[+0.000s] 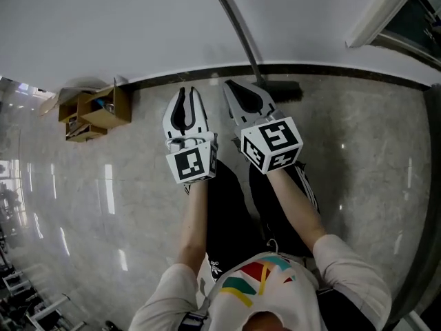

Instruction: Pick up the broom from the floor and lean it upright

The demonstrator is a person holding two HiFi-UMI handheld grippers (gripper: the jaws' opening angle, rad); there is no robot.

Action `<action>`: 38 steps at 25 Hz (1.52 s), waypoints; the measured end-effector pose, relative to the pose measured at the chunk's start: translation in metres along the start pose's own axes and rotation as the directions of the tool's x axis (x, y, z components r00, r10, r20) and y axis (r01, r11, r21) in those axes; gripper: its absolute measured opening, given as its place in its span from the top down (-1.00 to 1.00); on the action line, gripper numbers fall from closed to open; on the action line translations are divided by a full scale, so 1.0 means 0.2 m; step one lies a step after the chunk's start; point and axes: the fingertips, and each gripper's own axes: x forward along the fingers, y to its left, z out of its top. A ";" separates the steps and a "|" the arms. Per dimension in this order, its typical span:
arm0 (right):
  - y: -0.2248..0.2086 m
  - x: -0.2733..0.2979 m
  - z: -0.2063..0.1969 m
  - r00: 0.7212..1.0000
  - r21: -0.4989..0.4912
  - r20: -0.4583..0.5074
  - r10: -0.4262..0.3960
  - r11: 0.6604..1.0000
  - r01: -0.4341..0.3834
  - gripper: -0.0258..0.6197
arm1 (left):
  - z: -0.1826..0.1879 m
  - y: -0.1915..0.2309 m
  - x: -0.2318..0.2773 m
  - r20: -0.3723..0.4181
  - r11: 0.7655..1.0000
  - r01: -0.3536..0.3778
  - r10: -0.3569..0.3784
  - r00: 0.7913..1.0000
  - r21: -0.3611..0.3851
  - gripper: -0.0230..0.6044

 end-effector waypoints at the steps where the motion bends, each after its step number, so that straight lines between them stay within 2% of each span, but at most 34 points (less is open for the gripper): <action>1: 0.00 0.01 0.01 1.000 0.019 0.007 0.014 1.000 -0.014 0.88 | -0.01 0.01 0.02 0.001 1.000 -0.010 0.011 1.000 -0.014 0.54; 5: 0.04 0.03 -0.03 0.999 0.005 0.021 0.029 1.000 -0.029 0.88 | -0.05 0.04 0.00 -0.016 0.997 -0.042 0.041 0.999 -0.062 0.54; 7: 0.10 0.02 -0.05 0.998 0.054 0.000 0.060 0.997 -0.060 0.88 | -0.03 0.04 -0.06 -0.042 0.995 -0.048 0.045 0.998 -0.085 0.54; 10: 0.17 -0.01 0.05 0.999 0.052 -0.036 0.028 0.998 -0.026 0.88 | 0.18 0.08 -0.10 -0.060 0.988 -0.076 0.069 0.996 -0.131 0.55; 13: 0.24 -0.05 0.19 0.981 0.091 -0.194 0.000 0.996 0.018 0.88 | 0.49 0.09 -0.07 -0.126 0.989 -0.099 0.085 0.988 -0.106 0.65; 15: 0.31 -0.14 0.38 0.966 0.121 -0.259 0.008 0.992 0.024 0.88 | 0.72 0.10 -0.08 -0.185 0.986 -0.123 0.101 0.978 -0.111 0.72; 17: 0.40 -0.24 0.66 0.957 0.104 -0.290 0.012 0.994 0.019 0.88 | 1.02 0.09 -0.07 -0.199 0.985 -0.124 0.098 0.975 -0.124 0.78; 21: 0.55 -0.45 1.34 0.929 0.067 -0.369 0.013 0.998 0.012 0.88 | 1.75 -0.01 0.00 -0.239 0.980 -0.106 0.064 0.969 -0.170 0.78; 23: 0.63 -0.56 1.71 0.912 -0.011 -0.410 -0.001 1.000 -0.004 0.88 | 2.12 -0.04 0.04 -0.251 0.964 -0.108 0.046 0.967 -0.241 0.78; 25: 0.68 -0.62 2.11 0.918 -0.101 -0.396 -0.030 0.995 -0.011 0.88 | 2.42 0.00 0.09 -0.279 0.937 -0.149 0.058 0.958 -0.316 0.78; 26: 0.71 -0.65 2.29 0.926 -0.126 -0.374 -0.047 0.992 -0.001 0.88 | 2.55 0.02 0.10 -0.285 0.929 -0.164 0.067 0.956 -0.331 0.78; 28: 0.79 -0.70 2.58 0.945 -0.137 -0.320 -0.065 0.990 0.021 0.88 | 2.78 0.03 0.07 -0.267 0.942 -0.151 0.069 0.961 -0.299 0.78; 30: 0.86 -0.75 2.74 0.962 -0.137 -0.266 -0.061 0.990 0.025 0.88 | 2.95 0.00 0.01 -0.227 0.967 -0.105 0.051 0.973 -0.233 0.78; 32: 0.92 -0.79 2.82 0.974 -0.167 -0.222 -0.054 0.986 0.017 0.88 | 3.06 -0.03 -0.06 -0.187 0.977 -0.062 0.024 0.982 -0.203 0.78; 35: 0.98 -0.84 2.83 0.980 -0.216 -0.188 -0.064 0.976 0.022 0.88 | 3.16 -0.07 -0.15 -0.135 0.984 -0.017 -0.007 0.991 -0.177 0.78; 38: 1.04 -0.92 2.80 0.981 -0.190 -0.178 -0.082 0.981 0.048 0.88 | 3.22 -0.09 -0.27 -0.113 0.989 0.013 -0.030 0.993 -0.149 0.78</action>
